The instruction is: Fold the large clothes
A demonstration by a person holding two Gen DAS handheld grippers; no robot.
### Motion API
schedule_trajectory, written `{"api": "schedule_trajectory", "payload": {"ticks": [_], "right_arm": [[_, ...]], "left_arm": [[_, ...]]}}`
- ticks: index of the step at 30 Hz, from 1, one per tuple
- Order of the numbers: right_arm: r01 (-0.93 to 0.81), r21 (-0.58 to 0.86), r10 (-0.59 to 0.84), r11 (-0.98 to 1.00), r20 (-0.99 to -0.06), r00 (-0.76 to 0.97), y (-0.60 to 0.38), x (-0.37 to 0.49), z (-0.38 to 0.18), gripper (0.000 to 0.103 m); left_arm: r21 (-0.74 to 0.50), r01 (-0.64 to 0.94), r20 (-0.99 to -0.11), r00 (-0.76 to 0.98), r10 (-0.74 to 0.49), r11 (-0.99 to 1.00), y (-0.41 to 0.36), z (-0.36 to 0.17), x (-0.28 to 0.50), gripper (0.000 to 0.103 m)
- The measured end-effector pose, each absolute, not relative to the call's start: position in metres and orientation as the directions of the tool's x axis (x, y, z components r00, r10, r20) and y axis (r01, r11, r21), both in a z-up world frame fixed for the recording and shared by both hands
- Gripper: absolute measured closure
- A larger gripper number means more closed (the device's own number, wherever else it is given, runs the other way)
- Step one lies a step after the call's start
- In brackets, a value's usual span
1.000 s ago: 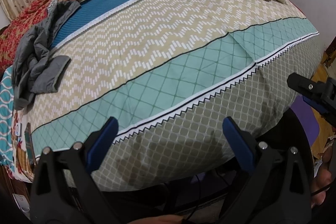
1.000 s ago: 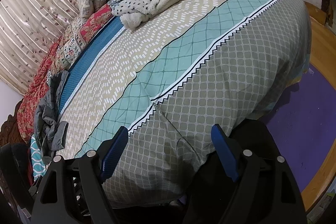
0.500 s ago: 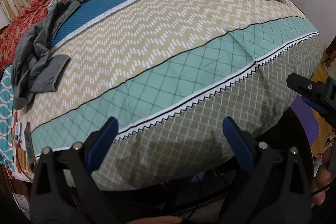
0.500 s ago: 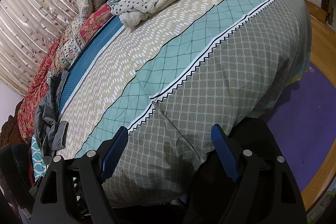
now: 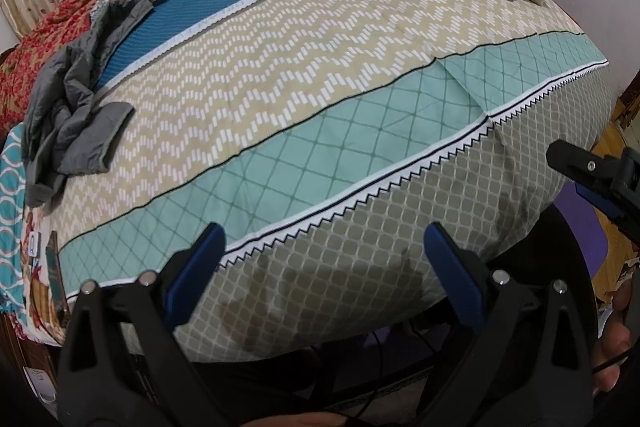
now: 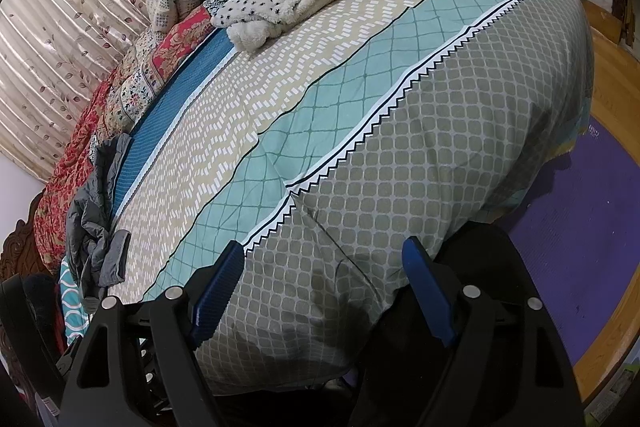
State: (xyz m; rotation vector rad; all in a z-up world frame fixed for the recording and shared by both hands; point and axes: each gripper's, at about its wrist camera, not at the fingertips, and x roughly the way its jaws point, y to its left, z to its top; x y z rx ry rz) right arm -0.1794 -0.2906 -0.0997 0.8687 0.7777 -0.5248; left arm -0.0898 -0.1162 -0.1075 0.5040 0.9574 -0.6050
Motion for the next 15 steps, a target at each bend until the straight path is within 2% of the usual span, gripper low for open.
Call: {"api": "schedule_trajectory", "payload": {"ticks": [15], "right_arm": [[0.687,0.474,-0.097,0.551,-0.781,0.617,-0.2907,-0.1792,-0.0998,0.082]], "left_arm": [[0.128,0.673,-0.866,0.434,-0.249,0.728,-0.1147,-0.1096,-0.0891,0.007]]}}
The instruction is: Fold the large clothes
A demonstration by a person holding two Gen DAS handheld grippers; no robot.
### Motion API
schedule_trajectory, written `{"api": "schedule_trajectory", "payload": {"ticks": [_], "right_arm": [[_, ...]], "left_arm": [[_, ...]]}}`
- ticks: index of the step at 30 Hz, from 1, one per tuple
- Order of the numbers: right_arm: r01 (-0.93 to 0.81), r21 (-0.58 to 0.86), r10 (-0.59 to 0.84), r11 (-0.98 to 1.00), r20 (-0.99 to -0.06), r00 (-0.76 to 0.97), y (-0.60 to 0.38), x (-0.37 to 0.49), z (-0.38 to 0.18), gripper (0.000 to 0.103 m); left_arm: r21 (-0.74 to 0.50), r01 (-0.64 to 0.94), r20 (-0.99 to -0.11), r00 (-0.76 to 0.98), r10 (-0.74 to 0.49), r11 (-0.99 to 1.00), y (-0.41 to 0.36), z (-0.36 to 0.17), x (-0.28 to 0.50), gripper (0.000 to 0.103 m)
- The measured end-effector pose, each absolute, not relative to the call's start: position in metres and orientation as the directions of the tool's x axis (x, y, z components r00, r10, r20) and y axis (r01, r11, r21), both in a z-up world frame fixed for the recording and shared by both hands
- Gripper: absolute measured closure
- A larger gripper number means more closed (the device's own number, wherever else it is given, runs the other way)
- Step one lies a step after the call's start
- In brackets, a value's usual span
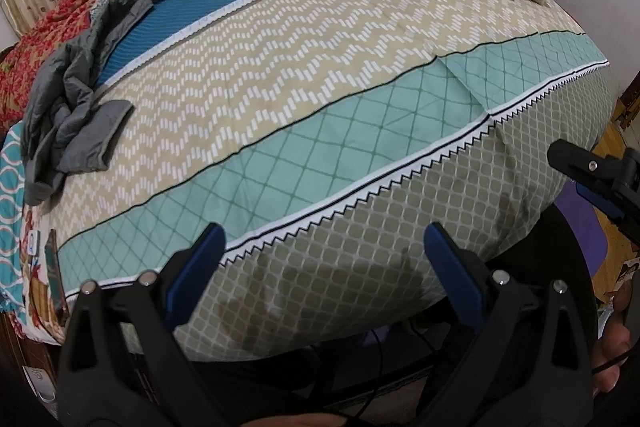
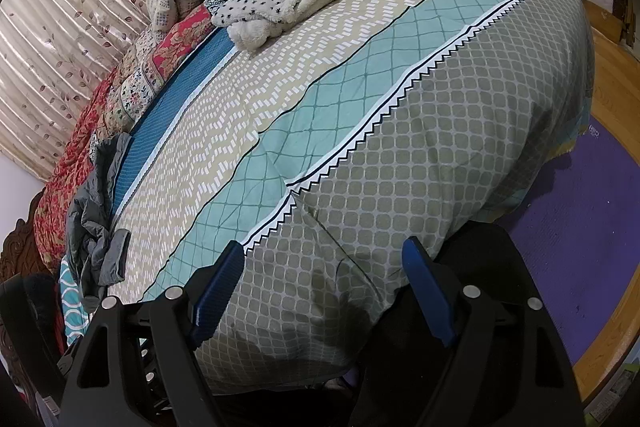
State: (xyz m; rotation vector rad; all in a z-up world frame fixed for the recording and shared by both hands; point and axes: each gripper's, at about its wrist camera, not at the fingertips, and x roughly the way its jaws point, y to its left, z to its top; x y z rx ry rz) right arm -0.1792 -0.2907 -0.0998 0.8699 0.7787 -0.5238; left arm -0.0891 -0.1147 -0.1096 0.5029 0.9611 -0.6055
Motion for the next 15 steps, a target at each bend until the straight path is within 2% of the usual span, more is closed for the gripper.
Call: {"api": "schedule_trajectory", "payload": {"ticks": [15], "right_arm": [[0.687,0.474,-0.095,0.55,-0.782,0.615,-0.2888,-0.1808,-0.102,0.082]], "left_arm": [[0.127,0.674,-0.866,0.433,-0.249,0.728,-0.1136,-0.1114,-0.0897,0.007]]}}
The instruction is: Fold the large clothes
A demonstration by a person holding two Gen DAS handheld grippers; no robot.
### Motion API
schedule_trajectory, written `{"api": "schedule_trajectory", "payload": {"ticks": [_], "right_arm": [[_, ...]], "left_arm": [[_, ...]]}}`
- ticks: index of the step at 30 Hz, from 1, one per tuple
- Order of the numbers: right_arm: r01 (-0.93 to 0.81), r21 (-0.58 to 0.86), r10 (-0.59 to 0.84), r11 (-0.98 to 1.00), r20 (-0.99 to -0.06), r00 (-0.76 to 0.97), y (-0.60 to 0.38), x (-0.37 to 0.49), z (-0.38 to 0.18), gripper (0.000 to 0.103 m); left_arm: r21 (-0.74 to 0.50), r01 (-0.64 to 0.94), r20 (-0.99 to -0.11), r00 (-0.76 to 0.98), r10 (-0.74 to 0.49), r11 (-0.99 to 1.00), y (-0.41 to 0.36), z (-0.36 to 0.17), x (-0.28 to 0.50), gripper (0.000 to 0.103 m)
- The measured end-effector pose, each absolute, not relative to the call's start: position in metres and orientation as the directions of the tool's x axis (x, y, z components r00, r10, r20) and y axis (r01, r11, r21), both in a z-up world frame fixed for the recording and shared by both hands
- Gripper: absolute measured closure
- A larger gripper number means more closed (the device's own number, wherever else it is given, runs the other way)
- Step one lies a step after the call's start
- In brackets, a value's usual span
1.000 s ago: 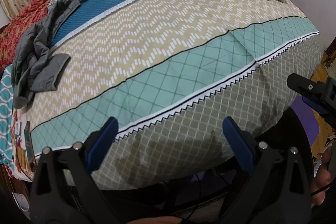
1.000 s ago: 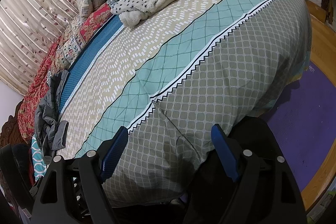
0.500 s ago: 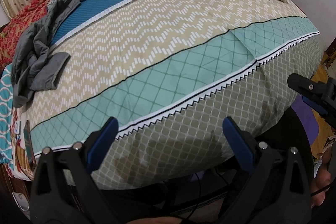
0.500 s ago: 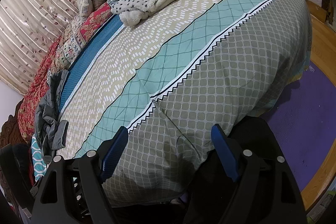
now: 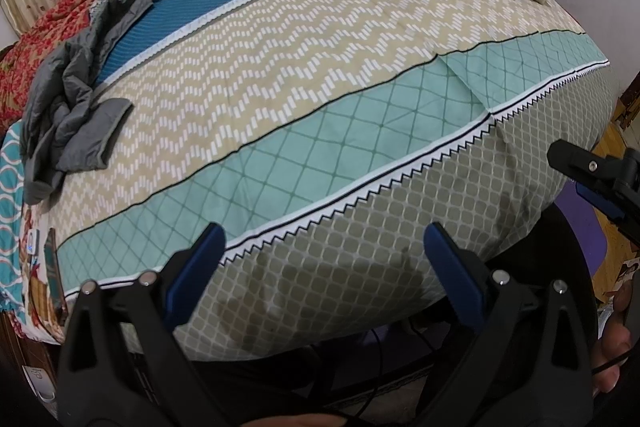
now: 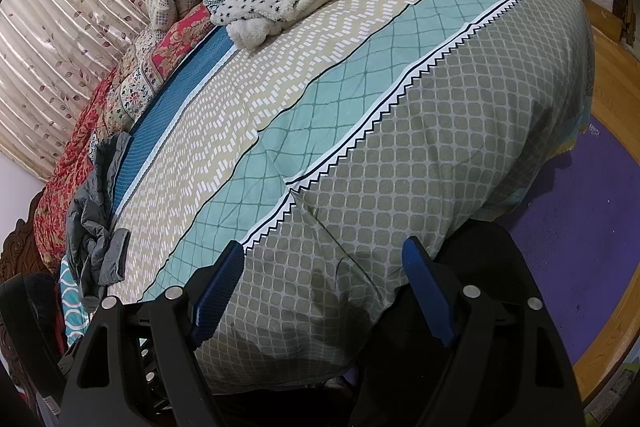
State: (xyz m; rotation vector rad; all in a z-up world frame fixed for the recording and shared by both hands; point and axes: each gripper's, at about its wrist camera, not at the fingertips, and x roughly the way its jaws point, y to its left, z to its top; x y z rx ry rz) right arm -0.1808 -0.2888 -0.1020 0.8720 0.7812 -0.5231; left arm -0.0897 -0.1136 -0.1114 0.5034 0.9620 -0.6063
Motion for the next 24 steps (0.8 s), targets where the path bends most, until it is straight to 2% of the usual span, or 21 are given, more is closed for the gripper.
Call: {"api": "schedule_trajectory", "payload": {"ticks": [24], "right_arm": [[0.688,0.475,-0.09,0.549,-0.784,0.614,-0.2846,-0.1834,-0.1053,0.082]], "left_arm": [[0.128,0.675,-0.867,0.432,-0.248,0.727,-0.1144,-0.1105,-0.0884,0.007]]}}
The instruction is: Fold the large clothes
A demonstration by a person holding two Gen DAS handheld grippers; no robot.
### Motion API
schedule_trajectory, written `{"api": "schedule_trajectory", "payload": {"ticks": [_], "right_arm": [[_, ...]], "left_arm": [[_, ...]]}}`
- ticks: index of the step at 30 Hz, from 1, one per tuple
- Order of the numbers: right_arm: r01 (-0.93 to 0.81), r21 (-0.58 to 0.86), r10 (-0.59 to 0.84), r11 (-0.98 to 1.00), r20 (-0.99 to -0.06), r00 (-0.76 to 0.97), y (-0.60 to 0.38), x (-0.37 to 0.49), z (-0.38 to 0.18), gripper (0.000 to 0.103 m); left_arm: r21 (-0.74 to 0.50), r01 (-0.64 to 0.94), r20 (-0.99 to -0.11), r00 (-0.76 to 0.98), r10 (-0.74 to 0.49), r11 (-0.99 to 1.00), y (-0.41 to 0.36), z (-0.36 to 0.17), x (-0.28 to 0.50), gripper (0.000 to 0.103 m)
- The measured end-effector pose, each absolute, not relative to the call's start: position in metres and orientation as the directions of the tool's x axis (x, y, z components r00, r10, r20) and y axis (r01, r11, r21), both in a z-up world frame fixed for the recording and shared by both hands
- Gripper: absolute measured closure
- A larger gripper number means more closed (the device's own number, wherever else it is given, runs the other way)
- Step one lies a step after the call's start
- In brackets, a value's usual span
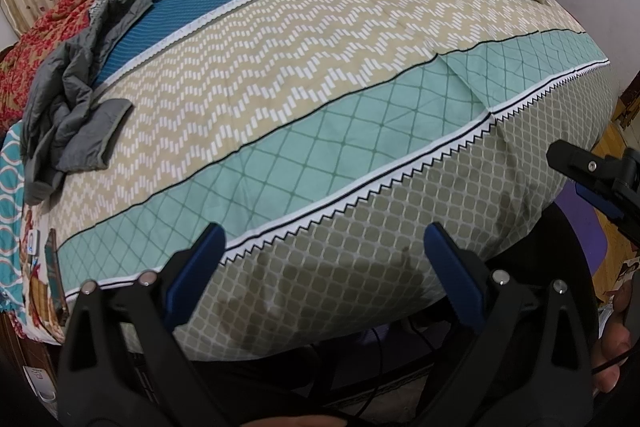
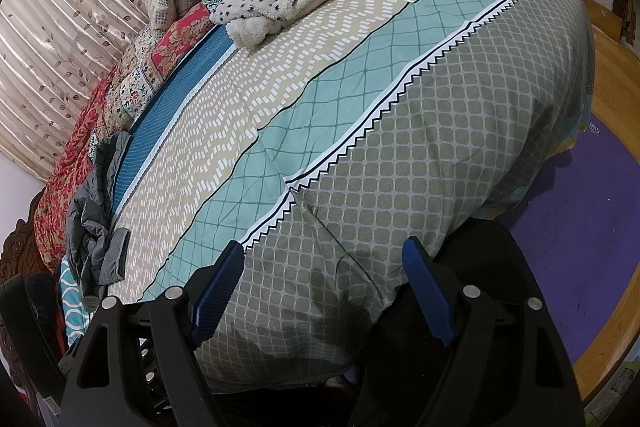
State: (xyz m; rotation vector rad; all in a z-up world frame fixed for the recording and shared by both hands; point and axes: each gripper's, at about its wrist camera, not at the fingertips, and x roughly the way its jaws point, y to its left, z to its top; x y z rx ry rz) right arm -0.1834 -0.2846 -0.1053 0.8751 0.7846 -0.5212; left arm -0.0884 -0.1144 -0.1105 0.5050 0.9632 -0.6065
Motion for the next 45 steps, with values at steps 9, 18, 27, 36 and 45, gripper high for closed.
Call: {"api": "schedule_trajectory", "payload": {"ticks": [9,18,27,36,45], "right_arm": [[0.688,0.476,-0.089,0.549,-0.785,0.614,-0.2834,-0.1839,-0.1056,0.082],[0.688,0.476,-0.089,0.548,-0.784,0.614,-0.2857,-0.183,-0.1046,0.082],[0.688,0.476,-0.087,0.548,-0.786,0.612,-0.2816,-0.1839,-0.1071,0.082],[0.687,0.476,-0.085,0.549,-0.786,0.612,-0.2841,-0.1825,-0.1076,0.082],[0.687,0.476,-0.083,0.55,-0.787,0.612,-0.283,-0.1831,-0.108,0.082]], "left_arm": [[0.128,0.675,-0.867,0.432,-0.248,0.727,-0.1142,-0.1105,-0.0886,0.007],[0.128,0.674,-0.867,0.432,-0.247,0.727,-0.1154,-0.1099,-0.0882,0.007],[0.127,0.674,-0.868,0.43,-0.247,0.728,-0.1148,-0.1109,-0.0876,0.007],[0.128,0.675,-0.868,0.431,-0.247,0.727,-0.1148,-0.1108,-0.0874,0.007],[0.126,0.678,-0.862,0.436,-0.259,0.724,-0.1098,-0.1093,-0.0874,0.007]]}}
